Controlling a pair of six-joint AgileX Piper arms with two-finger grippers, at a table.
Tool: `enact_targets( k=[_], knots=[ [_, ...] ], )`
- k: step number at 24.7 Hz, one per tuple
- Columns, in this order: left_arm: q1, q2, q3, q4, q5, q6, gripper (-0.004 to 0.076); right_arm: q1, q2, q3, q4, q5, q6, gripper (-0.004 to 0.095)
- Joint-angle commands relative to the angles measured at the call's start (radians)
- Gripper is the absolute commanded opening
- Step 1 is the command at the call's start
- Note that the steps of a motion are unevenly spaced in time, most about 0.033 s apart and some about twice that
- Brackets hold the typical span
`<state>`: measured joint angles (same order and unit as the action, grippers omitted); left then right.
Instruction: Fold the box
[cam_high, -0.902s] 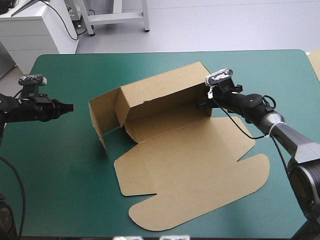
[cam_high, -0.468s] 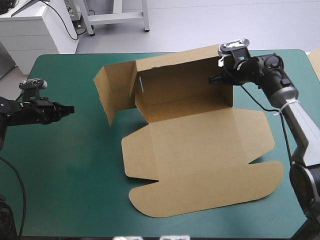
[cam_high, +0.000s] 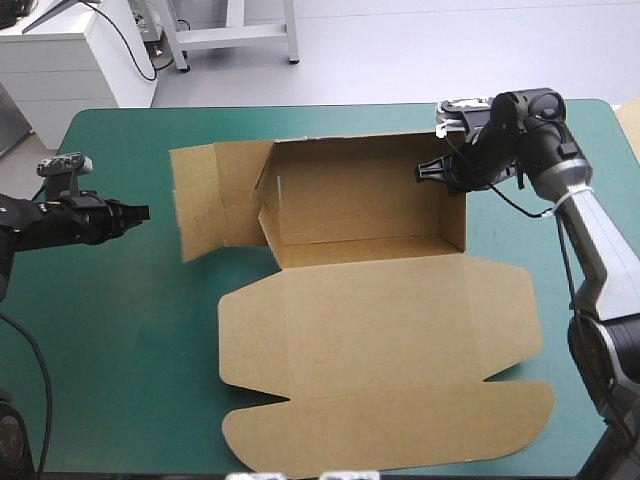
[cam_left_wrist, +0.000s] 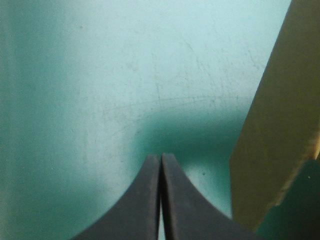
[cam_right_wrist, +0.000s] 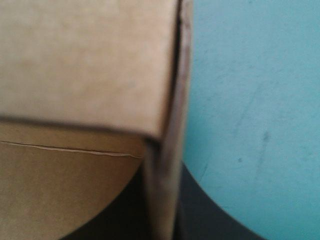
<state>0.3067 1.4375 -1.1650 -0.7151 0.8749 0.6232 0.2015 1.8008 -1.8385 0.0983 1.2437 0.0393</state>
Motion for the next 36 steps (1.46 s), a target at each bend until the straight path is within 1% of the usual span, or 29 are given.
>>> enact_targets(
  k=[1, 4, 7, 11, 12, 13, 15, 18, 20, 21, 23, 26, 28, 29, 30, 34, 36],
  knots=[
    [0.001, -0.038, -0.026, -0.064, -0.036, -0.006, -0.0008, -0.002, -0.103, 0.052, 0.060, 0.004, 0.012, -0.0011],
    [0.001, -0.038, -0.026, -0.064, -0.042, -0.006, -0.0008, -0.002, -0.137, 0.151, 0.024, 0.002, 0.026, -0.0011],
    [0.001, -0.038, -0.026, -0.064, -0.042, -0.006, -0.0008, -0.002, -0.143, 0.230, 0.021, 0.002, 0.025, -0.0011],
    [0.001, -0.038, -0.026, -0.064, -0.039, -0.006, -0.0008, -0.002, -0.111, 0.248, 0.012, -0.021, 0.025, -0.0011],
    [0.001, -0.038, -0.026, -0.064, -0.039, -0.006, -0.0008, -0.002, -0.103, 0.244, 0.016, -0.038, 0.020, -0.0011],
    [0.001, -0.038, -0.026, -0.064, -0.034, -0.006, -0.0008, -0.002, -0.081, 0.231, 0.023, -0.091, 0.019, -0.0011],
    [0.001, -0.038, -0.026, -0.064, -0.021, -0.006, -0.0008, -0.002, -0.032, 0.177, 0.026, -0.138, 0.030, -0.0011],
    [0.001, -0.038, -0.026, -0.064, -0.005, -0.006, -0.0008, -0.002, 0.044, 0.092, 0.001, -0.125, 0.017, -0.0011],
    [0.001, -0.038, -0.026, -0.069, -0.005, -0.006, -0.0008, -0.002, 0.101, 0.038, 0.000, -0.103, -0.018, 0.0016],
    [0.001, -0.038, -0.026, -0.069, -0.007, -0.006, -0.0008, -0.002, 0.130, 0.010, 0.015, -0.088, -0.039, 0.0082],
    [0.001, -0.038, -0.026, -0.069, 0.000, -0.011, -0.0008, -0.002, 0.156, -0.024, 0.020, -0.062, -0.039, 0.0257],
    [0.001, -0.038, -0.026, -0.071, 0.007, -0.001, -0.0008, -0.004, 0.160, -0.096, 0.018, -0.035, -0.039, 0.0649],
    [0.001, -0.038, -0.026, -0.071, 0.007, -0.001, -0.0008, -0.004, 0.160, -0.149, 0.008, 0.002, -0.039, 0.0755],
    [0.001, -0.038, -0.026, -0.071, 0.005, -0.001, -0.0008, -0.004, 0.160, -0.177, 0.002, 0.002, -0.039, 0.0788],
    [0.001, -0.038, -0.026, -0.071, 0.003, -0.001, -0.0008, -0.004, 0.158, -0.202, 0.001, 0.002, -0.039, 0.0800],
    [0.001, -0.038, -0.026, -0.069, 0.003, -0.001, -0.0008, -0.002, 0.126, -0.225, 0.006, 0.004, -0.012, 0.0791],
    [0.001, -0.038, -0.026, -0.063, 0.003, -0.001, -0.0008, -0.002, 0.097, -0.195, 0.039, 0.004, -0.014, 0.0791]
  ],
)
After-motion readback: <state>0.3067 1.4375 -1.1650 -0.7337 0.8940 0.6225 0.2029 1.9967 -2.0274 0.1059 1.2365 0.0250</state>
